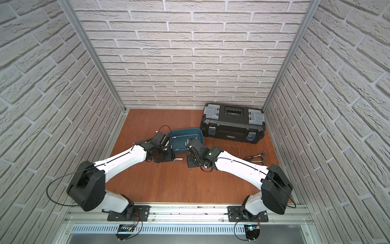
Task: Put the socket on the desktop into the storage box
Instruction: Pick up the socket head from the center of the board.
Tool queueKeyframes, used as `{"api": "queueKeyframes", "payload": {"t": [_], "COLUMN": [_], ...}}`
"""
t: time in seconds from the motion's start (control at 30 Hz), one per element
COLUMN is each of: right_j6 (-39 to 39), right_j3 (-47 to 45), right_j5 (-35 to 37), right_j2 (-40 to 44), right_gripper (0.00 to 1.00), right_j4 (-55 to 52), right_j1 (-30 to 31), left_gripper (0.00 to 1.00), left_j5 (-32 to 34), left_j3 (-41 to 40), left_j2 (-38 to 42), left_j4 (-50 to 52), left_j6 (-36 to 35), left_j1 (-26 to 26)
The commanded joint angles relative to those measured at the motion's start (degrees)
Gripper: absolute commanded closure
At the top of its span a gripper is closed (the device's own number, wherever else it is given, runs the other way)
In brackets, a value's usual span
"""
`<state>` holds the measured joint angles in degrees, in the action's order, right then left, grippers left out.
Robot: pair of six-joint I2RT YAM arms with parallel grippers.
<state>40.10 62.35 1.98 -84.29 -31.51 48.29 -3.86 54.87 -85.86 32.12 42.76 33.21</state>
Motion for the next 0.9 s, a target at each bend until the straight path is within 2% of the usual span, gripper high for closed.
{"api": "queueKeyframes", "payload": {"t": [0.0,0.87], "right_j6": [0.7,1.5], "right_j3": [-1.1,-2.3], "right_j5": [0.0,0.7], "right_j2": [0.7,1.6], "right_gripper": [0.56,0.57], "right_j4": [1.8,1.6], "right_j1": [0.6,0.6], "left_gripper": [0.36,0.39], "left_j5": [2.0,5.6], "left_j3": [0.1,4.0], "left_j2": [-1.8,-12.1], "left_j4": [-1.1,-1.7], "left_j6": [1.0,1.3], "left_j1": [0.5,1.6]}}
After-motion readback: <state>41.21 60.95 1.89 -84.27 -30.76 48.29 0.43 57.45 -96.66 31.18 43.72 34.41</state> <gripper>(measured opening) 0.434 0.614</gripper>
